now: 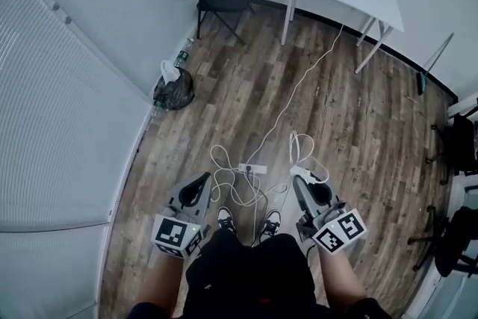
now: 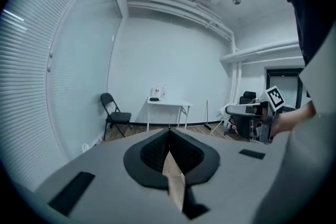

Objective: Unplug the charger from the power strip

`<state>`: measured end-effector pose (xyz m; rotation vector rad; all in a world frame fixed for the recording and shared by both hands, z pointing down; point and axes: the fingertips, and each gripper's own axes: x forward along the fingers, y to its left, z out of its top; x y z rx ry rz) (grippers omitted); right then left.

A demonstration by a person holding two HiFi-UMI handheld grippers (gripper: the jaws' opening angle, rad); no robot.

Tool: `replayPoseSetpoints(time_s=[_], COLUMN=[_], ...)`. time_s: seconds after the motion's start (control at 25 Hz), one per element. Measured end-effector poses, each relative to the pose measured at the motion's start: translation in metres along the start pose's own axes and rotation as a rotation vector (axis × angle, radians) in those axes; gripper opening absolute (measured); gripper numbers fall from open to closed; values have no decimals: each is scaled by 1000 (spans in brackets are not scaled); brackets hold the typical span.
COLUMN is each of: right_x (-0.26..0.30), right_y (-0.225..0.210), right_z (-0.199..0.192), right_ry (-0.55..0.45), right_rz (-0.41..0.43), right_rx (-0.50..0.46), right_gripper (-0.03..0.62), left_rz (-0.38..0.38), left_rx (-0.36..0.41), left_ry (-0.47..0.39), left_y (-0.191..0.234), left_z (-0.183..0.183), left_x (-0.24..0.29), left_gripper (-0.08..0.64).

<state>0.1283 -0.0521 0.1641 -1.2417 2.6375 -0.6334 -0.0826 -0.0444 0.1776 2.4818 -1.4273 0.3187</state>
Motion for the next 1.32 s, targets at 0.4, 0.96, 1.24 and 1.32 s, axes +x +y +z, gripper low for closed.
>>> replayPoseSetpoints(time_s=[0.4, 0.96, 1.24, 1.32], right_x=[-14, -14, -14, -12], right_y=[75, 71, 63, 65], right_z=[93, 132, 141, 138], right_ry=[-64, -123, -130, -134], right_rz=[-23, -136, -134, -133], right_rx=[-194, -338, -328, -338], right_gripper=[109, 109, 109, 109], left_rz=[-12, -34, 1, 9], left_rx=[25, 54, 83, 83], left_ry=[-167, -217, -237, -239], left_y=[-9, 14, 30, 36], left_z=[113, 141, 153, 151], left_x=[-41, -62, -72, -75], left_gripper=[23, 23, 23, 23])
